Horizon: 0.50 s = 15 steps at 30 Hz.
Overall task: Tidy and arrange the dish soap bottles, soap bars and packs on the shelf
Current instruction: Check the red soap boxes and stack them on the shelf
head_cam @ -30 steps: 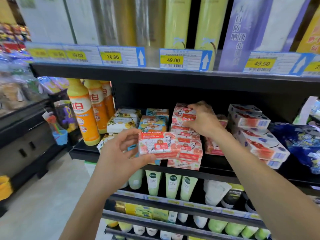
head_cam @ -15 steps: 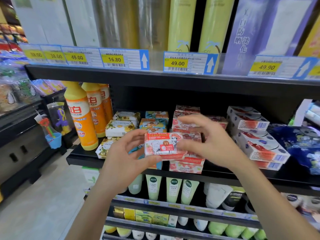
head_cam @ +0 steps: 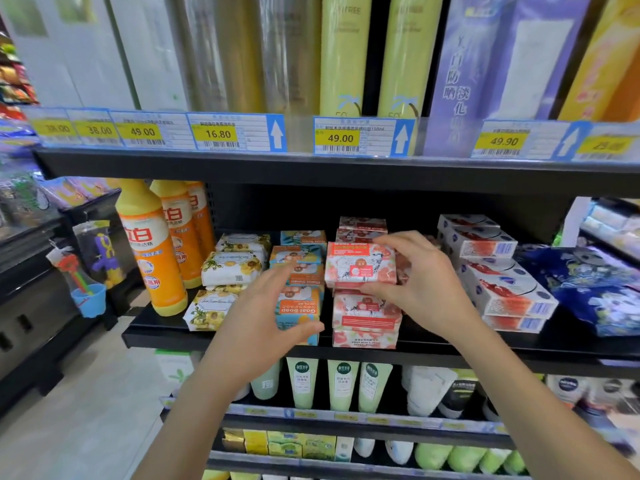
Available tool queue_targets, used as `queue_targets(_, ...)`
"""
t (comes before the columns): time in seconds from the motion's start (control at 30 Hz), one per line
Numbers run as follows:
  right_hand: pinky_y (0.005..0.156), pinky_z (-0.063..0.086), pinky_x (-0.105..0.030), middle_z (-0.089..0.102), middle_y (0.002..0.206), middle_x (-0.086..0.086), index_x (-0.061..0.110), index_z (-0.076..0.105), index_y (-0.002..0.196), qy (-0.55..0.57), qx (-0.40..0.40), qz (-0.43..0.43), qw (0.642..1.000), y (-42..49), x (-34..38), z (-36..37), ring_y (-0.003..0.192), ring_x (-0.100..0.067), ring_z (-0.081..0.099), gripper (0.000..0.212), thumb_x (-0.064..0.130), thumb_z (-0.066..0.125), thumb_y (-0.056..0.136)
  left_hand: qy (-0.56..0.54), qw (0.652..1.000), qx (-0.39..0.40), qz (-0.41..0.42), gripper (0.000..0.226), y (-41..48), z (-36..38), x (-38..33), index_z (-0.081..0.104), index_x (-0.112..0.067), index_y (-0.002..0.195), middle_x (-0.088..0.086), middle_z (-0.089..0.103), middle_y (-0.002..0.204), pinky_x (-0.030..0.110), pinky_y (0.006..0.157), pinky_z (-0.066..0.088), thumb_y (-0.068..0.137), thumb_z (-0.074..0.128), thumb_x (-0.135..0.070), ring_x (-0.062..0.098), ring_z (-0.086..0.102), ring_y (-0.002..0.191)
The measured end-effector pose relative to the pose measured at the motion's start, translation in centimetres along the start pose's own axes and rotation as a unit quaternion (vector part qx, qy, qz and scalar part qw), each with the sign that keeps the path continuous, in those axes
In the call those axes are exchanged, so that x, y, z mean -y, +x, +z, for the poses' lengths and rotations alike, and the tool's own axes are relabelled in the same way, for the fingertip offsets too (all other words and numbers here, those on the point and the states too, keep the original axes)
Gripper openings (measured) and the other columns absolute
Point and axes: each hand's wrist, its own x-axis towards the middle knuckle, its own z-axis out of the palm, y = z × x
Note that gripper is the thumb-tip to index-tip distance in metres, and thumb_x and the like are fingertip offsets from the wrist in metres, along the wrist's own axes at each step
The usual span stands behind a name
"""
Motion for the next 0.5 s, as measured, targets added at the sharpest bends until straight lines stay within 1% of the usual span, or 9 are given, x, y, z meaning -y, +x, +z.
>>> queue_targets(0.03, 0.104, 0.047, -0.032, 0.054, 0.132, 0.007, 0.019, 0.059, 0.140, -0.007, -0.007, 0.012, 1.000, 0.4, -0.4, 0.2, 0.121, -0.010, 0.053, 0.076, 0.038, 0.090, 0.073, 0.026, 1.000, 0.006, 0.011, 0.090, 0.1, 0.3, 0.6, 0.032, -0.036, 0.157, -0.024, 0.033, 0.155, 0.031, 0.116, 0.036, 0.081, 0.075, -0.060, 0.001, 0.035, 0.139)
queue_targets(0.1, 0.101, 0.041, -0.025, 0.053, 0.135, 0.003, 0.018, 0.058, 0.142, -0.016, -0.009, 0.035, 0.999, 0.9, -0.9, 0.6, 0.122, -0.014, 0.053, 0.076, 0.036, 0.090, 0.074, 0.062, 0.998, 0.015, 0.018, 0.082, 0.2, 0.9, 1.8, 0.041, -0.027, 0.154, -0.012, 0.039, 0.158, 0.036, 0.119, 0.036, 0.085, 0.074, -0.056, 0.011, 0.037, 0.144)
queue_targets(0.17, 0.099, 0.031, -0.018, 0.052, 0.140, 0.001, 0.018, 0.056, 0.144, -0.024, -0.005, 0.054, 0.998, 1.4, -1.3, 1.2, 0.127, -0.016, 0.050, 0.076, 0.032, 0.089, 0.077, 0.074, 0.997, 0.008, 0.025, 0.075, 0.2, 1.5, 2.5, 0.044, -0.024, 0.153, -0.008, 0.039, 0.159, 0.037, 0.121, 0.033, 0.088, 0.074, -0.048, 0.013, 0.034, 0.145)
queue_targets(0.23, 0.098, 0.027, -0.016, 0.052, 0.143, -0.001, 0.019, 0.055, 0.145, -0.025, -0.004, 0.066, 0.997, 1.7, -1.6, 1.6, 0.130, -0.017, 0.049, 0.076, 0.031, 0.088, 0.078, 0.071, 0.997, -0.006, 0.032, 0.071, 0.2, 1.9, 2.8, 0.045, -0.024, 0.152, -0.009, 0.039, 0.158, 0.032, 0.120, 0.029, 0.090, 0.075, -0.043, 0.012, 0.033, 0.145)
queue_targets(0.27, 0.100, 0.028, -0.018, 0.053, 0.143, -0.001, 0.019, 0.055, 0.145, -0.025, -0.004, 0.068, 0.997, 1.8, -1.7, 1.7, 0.130, -0.018, 0.050, 0.076, 0.031, 0.088, 0.078, 0.068, 0.997, -0.011, 0.033, 0.071, 0.1, 2.1, 2.8, 0.045, -0.024, 0.152, -0.010, 0.039, 0.158, 0.030, 0.119, 0.029, 0.091, 0.075, -0.042, 0.011, 0.032, 0.146)
queue_targets(0.33, 0.105, 0.037, -0.025, 0.056, 0.140, -0.002, 0.019, 0.056, 0.145, -0.017, -0.004, 0.072, 0.997, 1.8, -1.9, 1.9, 0.127, -0.020, 0.055, 0.076, 0.031, 0.089, 0.077, 0.060, 0.998, -0.017, 0.031, 0.070, 0.1, 2.2, 3.0, 0.046, -0.025, 0.151, -0.012, 0.039, 0.157, 0.031, 0.118, 0.030, 0.090, 0.075, -0.041, 0.009, 0.031, 0.146)
queue_targets(0.4, 0.109, 0.046, -0.037, 0.057, 0.139, -0.004, 0.019, 0.058, 0.143, -0.003, -0.008, 0.078, 0.997, 1.7, -2.1, 2.0, 0.125, -0.021, 0.058, 0.075, 0.030, 0.090, 0.076, 0.053, 0.998, -0.018, 0.027, 0.069, 0.1, 2.3, 3.2, 0.046, -0.027, 0.151, -0.014, 0.039, 0.157, 0.031, 0.118, 0.032, 0.090, 0.076, -0.041, 0.007, 0.031, 0.145)
queue_targets(0.43, 0.110, 0.048, -0.042, 0.056, 0.140, -0.004, 0.018, 0.059, 0.142, 0.000, -0.009, 0.079, 0.997, 1.6, -2.3, 2.1, 0.126, -0.022, 0.057, 0.074, 0.030, 0.090, 0.075, 0.051, 0.998, -0.019, 0.027, 0.069, 0.1, 2.3, 3.2, 0.046, -0.028, 0.151, -0.014, 0.040, 0.157, 0.031, 0.117, 0.032, 0.090, 0.076, -0.042, 0.007, 0.032, 0.145)
queue_targets(0.5, 0.110, 0.047, -0.045, 0.052, 0.141, -0.003, 0.017, 0.064, 0.137, 0.005, -0.005, 0.082, 0.997, 1.6, -2.5, 2.2, 0.129, -0.022, 0.054, 0.068, 0.031, 0.090, 0.075, 0.046, 0.998, -0.020, 0.023, 0.069, 0.1, 2.4, 3.3, 0.047, -0.029, 0.150, -0.015, 0.040, 0.156, 0.032, 0.117, 0.034, 0.089, 0.076, -0.041, 0.007, 0.033, 0.145)
